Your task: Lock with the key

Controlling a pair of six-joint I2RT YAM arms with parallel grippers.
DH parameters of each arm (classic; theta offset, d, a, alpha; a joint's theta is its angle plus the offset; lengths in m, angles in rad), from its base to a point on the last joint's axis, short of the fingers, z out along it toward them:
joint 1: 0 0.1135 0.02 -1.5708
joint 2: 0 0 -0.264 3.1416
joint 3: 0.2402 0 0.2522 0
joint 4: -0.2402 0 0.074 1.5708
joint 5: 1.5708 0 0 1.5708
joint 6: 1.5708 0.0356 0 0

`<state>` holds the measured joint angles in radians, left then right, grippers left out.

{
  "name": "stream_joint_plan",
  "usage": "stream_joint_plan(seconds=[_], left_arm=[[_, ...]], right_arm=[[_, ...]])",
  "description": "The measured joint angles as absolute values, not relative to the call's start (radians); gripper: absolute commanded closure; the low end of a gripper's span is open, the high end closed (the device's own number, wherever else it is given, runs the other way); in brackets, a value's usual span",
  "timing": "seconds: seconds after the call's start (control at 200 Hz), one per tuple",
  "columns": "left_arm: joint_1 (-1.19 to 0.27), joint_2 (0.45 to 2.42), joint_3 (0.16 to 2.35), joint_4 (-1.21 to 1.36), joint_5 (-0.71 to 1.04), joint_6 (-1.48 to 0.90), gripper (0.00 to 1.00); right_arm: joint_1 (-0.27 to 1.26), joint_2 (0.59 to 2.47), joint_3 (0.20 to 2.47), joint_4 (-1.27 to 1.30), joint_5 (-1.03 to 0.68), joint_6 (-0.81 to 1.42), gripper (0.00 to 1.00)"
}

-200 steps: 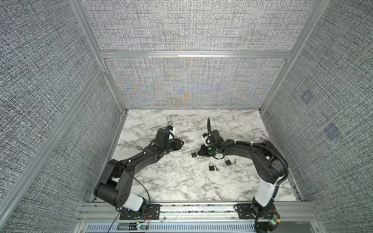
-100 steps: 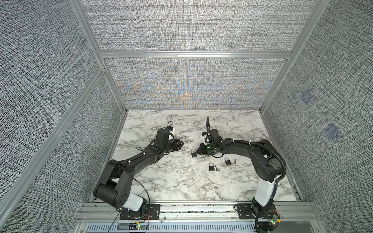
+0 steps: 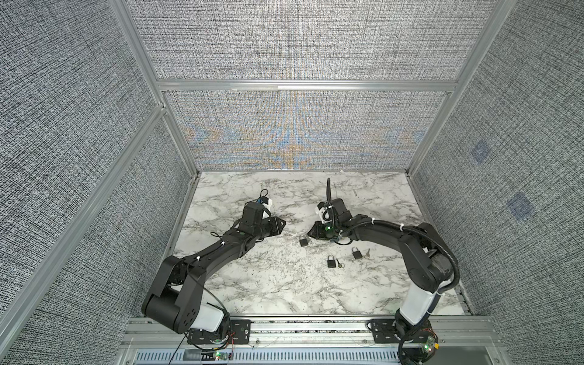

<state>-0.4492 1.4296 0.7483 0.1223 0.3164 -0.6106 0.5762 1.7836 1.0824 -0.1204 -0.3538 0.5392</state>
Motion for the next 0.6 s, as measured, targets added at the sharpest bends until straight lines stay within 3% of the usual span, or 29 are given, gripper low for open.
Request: stream_joint_plan(seconds=[0.375, 0.6], left_arm=[[-0.448, 1.274, 0.74, 0.078, 0.145, -0.632, 0.71], [-0.443, 1.151, 0.715, 0.057, -0.039, -0.636, 0.49]], right_arm=[[0.576, 1.599, 1.04, -0.144, -0.237, 0.493, 0.79], [0.575, 1.465, 0.984, -0.138, -0.083, 0.429, 0.78]])
